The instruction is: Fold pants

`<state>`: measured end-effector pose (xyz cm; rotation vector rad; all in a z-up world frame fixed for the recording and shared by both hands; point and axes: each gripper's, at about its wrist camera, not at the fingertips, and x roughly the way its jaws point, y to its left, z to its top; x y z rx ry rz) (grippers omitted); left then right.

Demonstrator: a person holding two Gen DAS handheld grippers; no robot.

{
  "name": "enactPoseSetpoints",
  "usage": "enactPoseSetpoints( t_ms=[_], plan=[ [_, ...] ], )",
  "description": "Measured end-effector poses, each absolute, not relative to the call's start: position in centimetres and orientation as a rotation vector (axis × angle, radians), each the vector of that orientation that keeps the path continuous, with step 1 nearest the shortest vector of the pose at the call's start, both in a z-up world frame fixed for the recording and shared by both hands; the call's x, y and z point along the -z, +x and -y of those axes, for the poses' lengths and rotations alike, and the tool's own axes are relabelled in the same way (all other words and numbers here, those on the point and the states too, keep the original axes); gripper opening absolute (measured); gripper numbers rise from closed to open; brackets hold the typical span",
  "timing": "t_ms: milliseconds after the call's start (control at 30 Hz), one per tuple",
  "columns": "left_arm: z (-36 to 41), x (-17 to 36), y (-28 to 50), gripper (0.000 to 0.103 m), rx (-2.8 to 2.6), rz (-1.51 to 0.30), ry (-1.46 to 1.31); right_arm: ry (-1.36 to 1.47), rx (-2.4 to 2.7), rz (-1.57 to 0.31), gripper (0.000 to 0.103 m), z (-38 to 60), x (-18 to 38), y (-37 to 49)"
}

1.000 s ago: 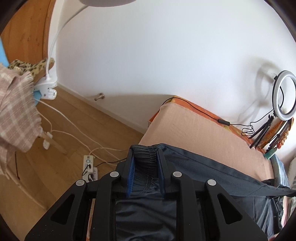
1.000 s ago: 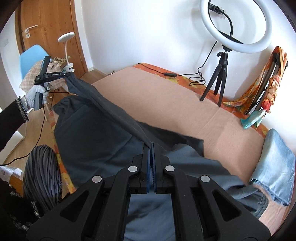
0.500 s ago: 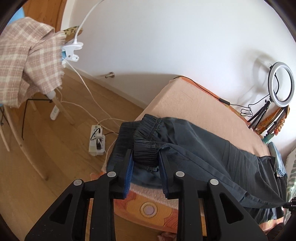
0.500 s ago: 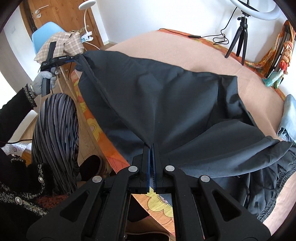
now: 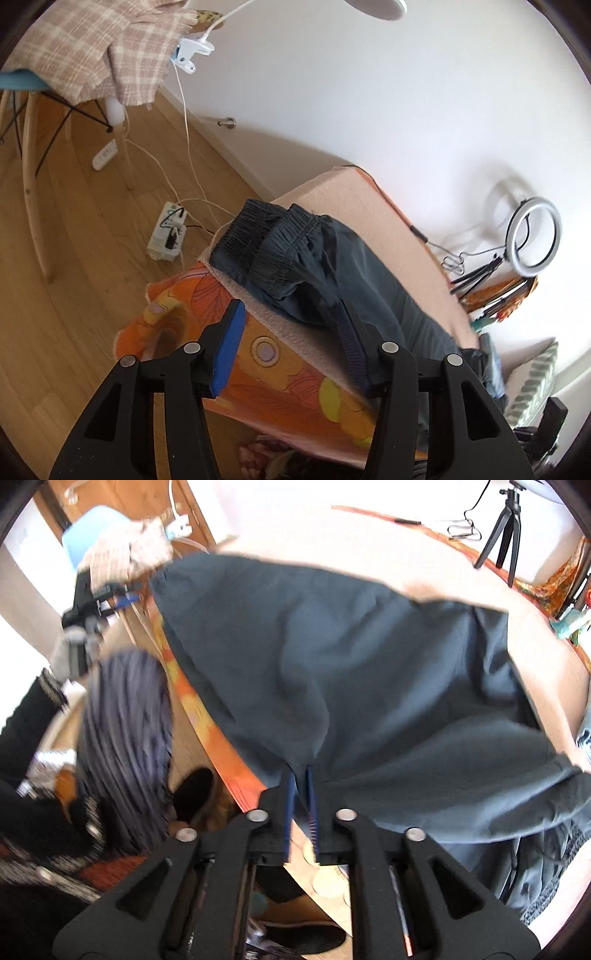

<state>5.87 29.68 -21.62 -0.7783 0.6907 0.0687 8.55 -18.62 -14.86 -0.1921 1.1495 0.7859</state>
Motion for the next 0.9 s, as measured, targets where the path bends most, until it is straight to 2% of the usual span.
enactPoseSetpoints(
  t_ms=[67, 167, 333, 433, 500, 700, 900],
  plan=[
    [-29.8, 21.4, 6.3, 0.050, -0.051, -0.672, -0.829, -0.151, -0.814, -1.118, 0.029, 17.9, 13.2, 9.4],
    [-29.9, 21.7, 7.3, 0.051, -0.053, -0.680, -0.886, -0.121, -0.852, -1.071, 0.039, 16.0, 11.1, 10.9],
    [-30.3, 22.9, 8.8, 0.051, -0.098, -0.713, -0.918, -0.148, -0.922, -1.007, 0.040, 10.8, 8.8, 13.8],
    [-30.5, 23.4, 8.9, 0.044, -0.132, -0.711, -0.903, -0.170, -0.972, -0.989, 0.040, 6.9, 8.1, 15.9],
    [-30.5, 23.8, 9.0, 0.026, -0.147, -0.729, -0.879, -0.172, -1.011, -0.991, 0.040, 4.0, 8.2, 17.6],
    [-30.3, 24.7, 8.7, 0.015, -0.149, -0.733, -0.807, -0.217, -1.154, -1.007, 0.041, -6.3, 9.2, 22.1],
    [-29.6, 25.1, 8.5, 0.013, -0.144, -0.727, -0.717, -0.274, -1.249, -1.088, 0.041, -16.5, 13.2, 26.0]
  ],
)
